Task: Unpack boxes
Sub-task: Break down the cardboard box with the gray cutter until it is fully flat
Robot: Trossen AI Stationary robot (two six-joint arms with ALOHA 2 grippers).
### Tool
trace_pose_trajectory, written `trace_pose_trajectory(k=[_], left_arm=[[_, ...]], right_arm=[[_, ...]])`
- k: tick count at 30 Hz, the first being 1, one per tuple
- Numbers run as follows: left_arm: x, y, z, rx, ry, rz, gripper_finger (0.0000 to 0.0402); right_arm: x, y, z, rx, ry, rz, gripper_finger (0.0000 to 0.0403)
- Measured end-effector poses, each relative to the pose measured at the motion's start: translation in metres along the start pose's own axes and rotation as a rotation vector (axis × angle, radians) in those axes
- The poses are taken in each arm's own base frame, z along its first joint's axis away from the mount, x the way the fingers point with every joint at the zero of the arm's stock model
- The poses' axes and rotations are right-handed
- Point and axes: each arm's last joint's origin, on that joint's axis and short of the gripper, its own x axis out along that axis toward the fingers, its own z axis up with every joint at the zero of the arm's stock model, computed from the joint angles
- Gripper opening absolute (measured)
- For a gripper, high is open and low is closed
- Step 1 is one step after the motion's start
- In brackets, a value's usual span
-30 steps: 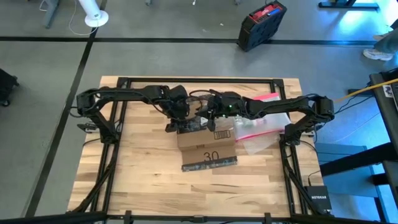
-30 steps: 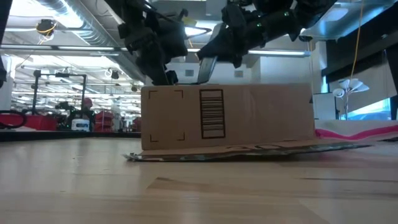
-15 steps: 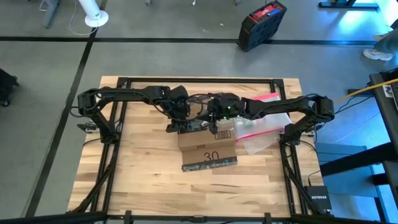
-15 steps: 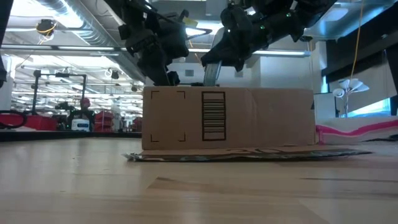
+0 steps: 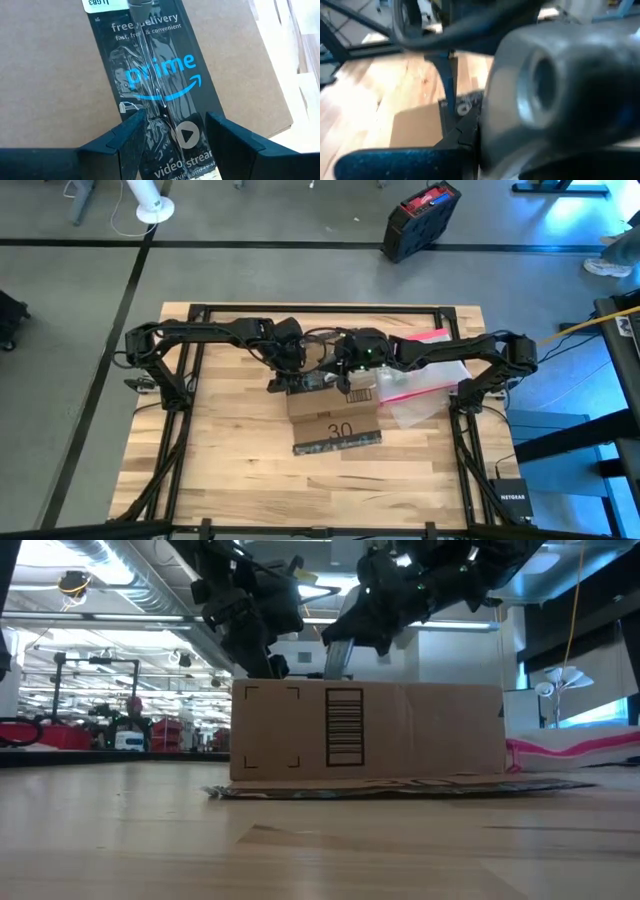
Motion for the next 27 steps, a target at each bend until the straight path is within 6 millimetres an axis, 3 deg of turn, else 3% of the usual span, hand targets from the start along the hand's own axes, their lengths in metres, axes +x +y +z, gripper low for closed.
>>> trace_pose_trajectory(k=[4, 27], left_arm=[[0.000, 0.000, 0.000, 0.003, -0.001, -0.003, 0.0199], [0.000, 0.000, -0.001, 0.029, 0.016, 0.011, 0.0199]], right_arm=[[0.000, 0.001, 0.005, -0.004, -0.045, 0.005, 0.0072], [-0.007, -0.001, -0.013, 0.003, 0.150, -0.012, 0.0072]])
